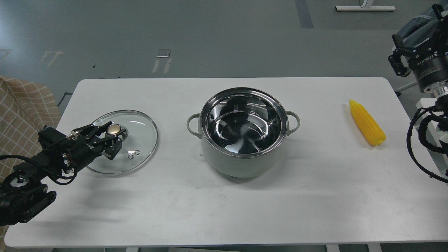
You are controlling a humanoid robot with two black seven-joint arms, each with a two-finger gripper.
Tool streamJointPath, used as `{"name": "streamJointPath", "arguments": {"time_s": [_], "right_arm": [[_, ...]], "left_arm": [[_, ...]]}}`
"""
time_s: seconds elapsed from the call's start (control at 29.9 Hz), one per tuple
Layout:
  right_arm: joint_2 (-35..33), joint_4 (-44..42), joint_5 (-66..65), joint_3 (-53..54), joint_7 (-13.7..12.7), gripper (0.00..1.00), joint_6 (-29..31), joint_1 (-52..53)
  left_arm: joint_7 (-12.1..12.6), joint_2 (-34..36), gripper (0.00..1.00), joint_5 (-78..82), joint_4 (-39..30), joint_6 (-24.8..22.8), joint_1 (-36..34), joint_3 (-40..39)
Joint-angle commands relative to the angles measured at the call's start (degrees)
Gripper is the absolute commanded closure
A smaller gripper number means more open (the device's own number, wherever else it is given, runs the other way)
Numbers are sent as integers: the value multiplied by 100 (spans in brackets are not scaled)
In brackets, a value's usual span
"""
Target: Open pot and put corn in
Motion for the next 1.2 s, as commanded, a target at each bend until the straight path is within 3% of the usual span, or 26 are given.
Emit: {"name": "streamJointPath", "arguments": {"time_s": [0.0, 0.03, 0.07, 0.33, 0.53, 0.6, 0.7, 0.77, 0.84, 0.97, 1.04, 1.17], "right_arm": [[-2, 0, -8, 3, 3, 0, -1, -4], [-2, 0, -8, -6, 3, 0, -1, -4], [-2, 0, 1, 3, 3, 0, -1, -4], [-20, 0, 1, -6, 3, 0, -1, -4], [-90, 0, 1, 3, 3, 0, -1, -21], [-256, -8, -43, -6, 3, 0, -1, 49], [-450, 0, -349, -41, -2, 0, -1, 58], [-739, 9, -1278, -103, -2, 0, -1, 215], [-915, 9, -1972, -112, -2, 0, -1, 391], [-1232, 18, -3133, -208, -2, 0, -1, 427], [-1302, 18, -3791, -348, -2, 0, -1, 514], [-1391, 18, -4901, -778, 3, 0, -6, 567]], "left_arm": [[0, 4, 34, -8, 11, -2, 1, 1], [0, -4, 17, -69, 2, -2, 1, 1], [0, 4, 15, -122, 2, -2, 1, 1], [0, 57, 10, -596, -173, -2, -113, -26], [0, 601, 7, -2011, -815, -94, -788, -43], [0, 725, 7, -2650, -929, -942, -1393, -104], [0, 725, 7, -3424, -921, -1692, -1816, -114], [0, 699, 6, -4651, -842, -2761, -2343, -105], [0, 681, 6, -5548, -763, -3552, -2572, -114], [0, 392, 4, -6974, -499, -4679, -2714, -114], [0, 199, 3, -7388, -473, -4971, -2802, -122], [0, -57, 3, -7760, -473, -5052, -2899, -122]]}}
